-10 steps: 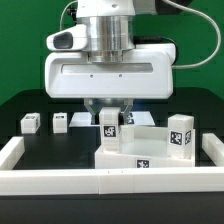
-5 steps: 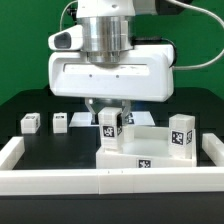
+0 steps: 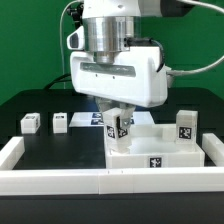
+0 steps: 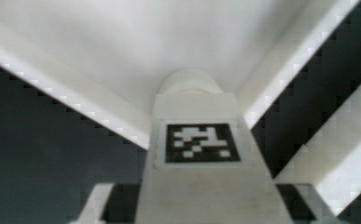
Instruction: Assemble square table
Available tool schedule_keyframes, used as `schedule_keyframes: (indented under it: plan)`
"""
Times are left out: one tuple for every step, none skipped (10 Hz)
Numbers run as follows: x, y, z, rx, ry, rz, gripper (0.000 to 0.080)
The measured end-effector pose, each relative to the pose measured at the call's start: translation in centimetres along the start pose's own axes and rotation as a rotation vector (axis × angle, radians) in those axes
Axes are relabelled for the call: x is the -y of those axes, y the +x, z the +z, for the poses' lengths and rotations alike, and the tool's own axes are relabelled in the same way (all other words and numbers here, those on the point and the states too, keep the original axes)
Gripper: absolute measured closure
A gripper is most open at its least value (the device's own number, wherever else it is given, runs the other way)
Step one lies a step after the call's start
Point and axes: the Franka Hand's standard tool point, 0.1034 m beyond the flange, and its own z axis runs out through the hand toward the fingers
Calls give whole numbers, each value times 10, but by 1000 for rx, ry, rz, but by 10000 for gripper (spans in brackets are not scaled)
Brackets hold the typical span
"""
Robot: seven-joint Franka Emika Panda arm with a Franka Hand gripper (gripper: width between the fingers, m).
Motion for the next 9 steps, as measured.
schedule_keyframes:
  plan:
    - [1, -1, 0, 2, 2, 88, 507]
    - [1, -1, 0, 4, 4, 131, 507]
    - [1, -1, 0, 5, 5, 167, 507]
    - [1, -2, 0, 6, 5, 163, 506]
    - [1, -2, 1, 5, 3, 123, 336]
    - [1, -3, 1, 6, 3, 67, 336]
    - [2, -3, 0, 6, 4, 44, 193]
    - [2, -3, -1, 6, 6, -49, 163]
    - [3, -3, -1, 4, 7, -175, 163]
